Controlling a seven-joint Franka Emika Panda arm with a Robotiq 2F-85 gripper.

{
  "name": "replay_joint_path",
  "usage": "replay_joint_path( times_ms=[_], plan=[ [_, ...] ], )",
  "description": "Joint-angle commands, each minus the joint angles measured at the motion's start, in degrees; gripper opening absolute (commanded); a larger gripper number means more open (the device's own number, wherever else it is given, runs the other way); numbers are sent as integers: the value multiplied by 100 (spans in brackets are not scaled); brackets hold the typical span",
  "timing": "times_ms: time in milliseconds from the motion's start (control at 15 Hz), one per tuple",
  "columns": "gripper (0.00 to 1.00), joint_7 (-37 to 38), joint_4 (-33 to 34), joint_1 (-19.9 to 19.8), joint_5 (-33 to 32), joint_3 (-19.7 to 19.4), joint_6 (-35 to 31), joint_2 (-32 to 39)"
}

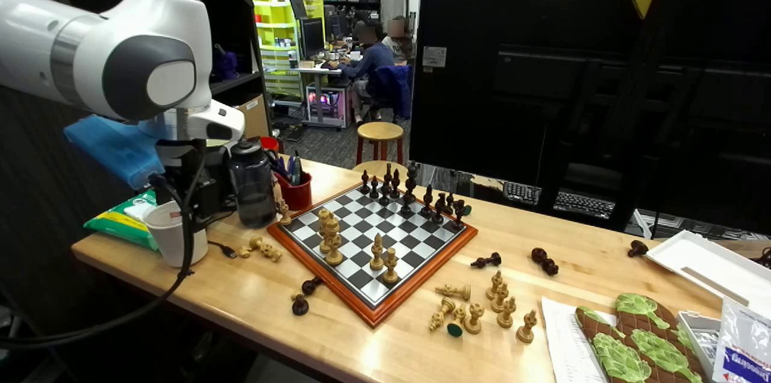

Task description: Put the dark brown chess piece on the chess board

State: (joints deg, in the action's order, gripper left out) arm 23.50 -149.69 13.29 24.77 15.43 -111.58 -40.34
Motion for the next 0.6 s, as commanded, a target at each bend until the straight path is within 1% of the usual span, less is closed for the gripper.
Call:
replay_joint_path(
  times_ms=[0,133,533],
  plan=[
    [100,-38,48,-94,-34,6,7,-14],
    [100,-251,205,-221,-170,-179,63,23],
    [100,-1008,1074,-850,-1073,-827,331,429]
  ],
)
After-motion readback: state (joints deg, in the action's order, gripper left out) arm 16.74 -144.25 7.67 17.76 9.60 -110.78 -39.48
